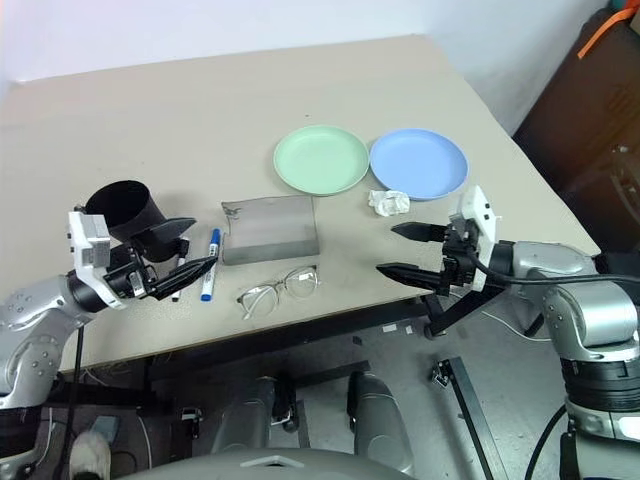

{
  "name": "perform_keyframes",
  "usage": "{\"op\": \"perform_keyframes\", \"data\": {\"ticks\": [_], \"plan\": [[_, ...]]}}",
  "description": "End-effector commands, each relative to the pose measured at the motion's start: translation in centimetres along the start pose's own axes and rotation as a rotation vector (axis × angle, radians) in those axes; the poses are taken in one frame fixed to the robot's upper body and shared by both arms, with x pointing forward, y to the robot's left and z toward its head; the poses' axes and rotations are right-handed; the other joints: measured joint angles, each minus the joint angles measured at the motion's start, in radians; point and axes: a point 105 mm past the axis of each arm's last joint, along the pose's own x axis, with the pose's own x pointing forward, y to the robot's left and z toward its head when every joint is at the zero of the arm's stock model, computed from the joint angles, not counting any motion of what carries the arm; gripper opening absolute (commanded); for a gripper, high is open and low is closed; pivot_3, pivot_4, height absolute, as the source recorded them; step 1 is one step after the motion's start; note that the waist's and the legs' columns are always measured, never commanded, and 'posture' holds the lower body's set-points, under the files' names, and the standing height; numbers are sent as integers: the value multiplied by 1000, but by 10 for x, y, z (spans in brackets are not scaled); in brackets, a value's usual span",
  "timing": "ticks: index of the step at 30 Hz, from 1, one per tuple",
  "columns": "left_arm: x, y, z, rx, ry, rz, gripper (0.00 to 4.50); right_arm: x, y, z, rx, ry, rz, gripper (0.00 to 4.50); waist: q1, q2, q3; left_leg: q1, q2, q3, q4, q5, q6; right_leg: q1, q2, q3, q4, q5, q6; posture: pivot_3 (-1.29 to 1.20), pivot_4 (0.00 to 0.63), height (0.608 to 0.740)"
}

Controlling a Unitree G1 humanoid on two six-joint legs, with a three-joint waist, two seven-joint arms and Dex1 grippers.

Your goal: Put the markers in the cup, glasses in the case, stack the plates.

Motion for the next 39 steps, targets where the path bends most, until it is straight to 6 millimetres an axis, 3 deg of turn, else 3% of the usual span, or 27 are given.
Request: {"op": "perform_keyframes", "data": {"ticks": [1,5,13,18,21,25,33,39], "plan": [[6,3,15,57,-24,0,4478,7,-1,15,-42,-65,1,4500,0,0,0,0,0,0,0,0,0,0,0,0,0,0,-1,0,150,719],[12,5,23,59,-52,19,4478,8,-3,11,-32,-68,-13,4500,6,0,0,0,0,1,0,0,0,1,0,0,0,1,-1,0,150,719],[19,-4,24,24,-47,0,4478,-10,-22,13,-24,-23,-96,4500,8,0,0,0,-1,1,6,0,0,4,1,0,1,1,0,0,150,719],[21,-10,29,-2,-62,-18,4478,-23,-31,29,-16,-7,-138,4500,19,0,0,0,0,1,7,0,0,2,1,0,2,3,0,0,150,719],[20,-11,26,-9,-56,-9,4478,-29,-49,36,-65,-12,-221,4500,20,0,0,0,0,1,8,0,0,3,1,0,1,5,1,0,150,719],[21,-21,13,-20,-20,-31,4478,-26,-80,28,-91,125,-320,4500,19,0,0,0,0,0,11,0,0,0,1,-1,1,6,1,0,150,719],[32,-25,14,-33,-45,-24,4478,-17,-141,11,-206,448,-399,4500,19,1,0,-2,0,2,12,0,1,-4,1,-1,1,9,1,0,150,719],[31,-27,14,-28,-56,-8,4478,-14,-159,-4,-283,625,-405,4500,19,1,0,-3,0,3,14,0,0,-2,2,0,3,9,1,0,150,719]]}}
